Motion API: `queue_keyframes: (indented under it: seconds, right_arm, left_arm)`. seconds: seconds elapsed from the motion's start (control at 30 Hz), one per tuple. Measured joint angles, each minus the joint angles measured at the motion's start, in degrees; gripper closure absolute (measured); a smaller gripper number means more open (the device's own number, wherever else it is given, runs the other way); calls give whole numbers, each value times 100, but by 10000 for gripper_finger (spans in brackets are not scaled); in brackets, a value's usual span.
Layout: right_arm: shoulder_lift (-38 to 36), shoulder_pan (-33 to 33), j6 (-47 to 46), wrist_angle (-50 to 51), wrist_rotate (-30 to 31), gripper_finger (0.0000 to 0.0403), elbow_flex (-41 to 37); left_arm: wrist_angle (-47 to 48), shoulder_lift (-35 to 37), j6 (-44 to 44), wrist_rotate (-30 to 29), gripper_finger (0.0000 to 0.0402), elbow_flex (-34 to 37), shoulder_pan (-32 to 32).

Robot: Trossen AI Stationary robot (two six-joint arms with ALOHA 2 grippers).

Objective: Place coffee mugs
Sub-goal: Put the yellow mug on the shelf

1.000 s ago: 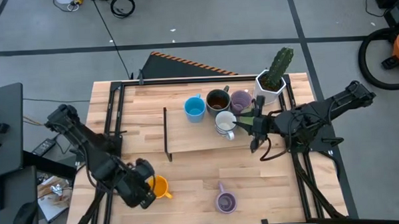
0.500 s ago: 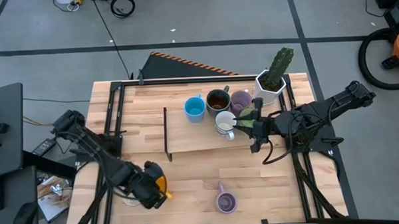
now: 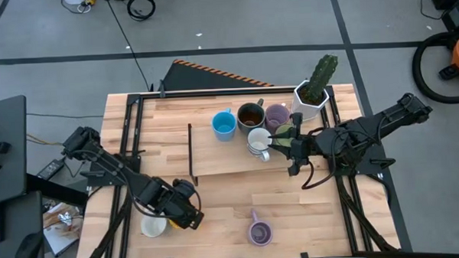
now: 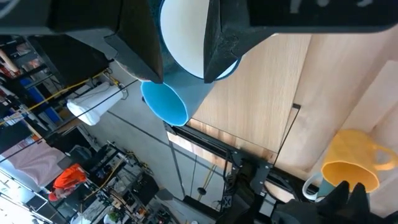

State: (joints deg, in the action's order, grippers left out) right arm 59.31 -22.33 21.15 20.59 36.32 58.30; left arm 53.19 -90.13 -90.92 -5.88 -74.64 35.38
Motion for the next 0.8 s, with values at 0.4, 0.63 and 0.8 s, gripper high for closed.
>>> queue_keyframes:
  seconds: [0.4,0.63,0.8]
  right_arm:
    - [2,0,-61,19,-113,282,0]
    - [4,0,-105,16,-304,282,0]
    - [4,0,-111,16,-320,282,0]
  left_arm:
    - [-86,-261,-1350,273,216,1,-83]
    - [-260,-651,-1450,330,244,3,-118]
    - [-280,-866,-1355,408,250,3,-156]
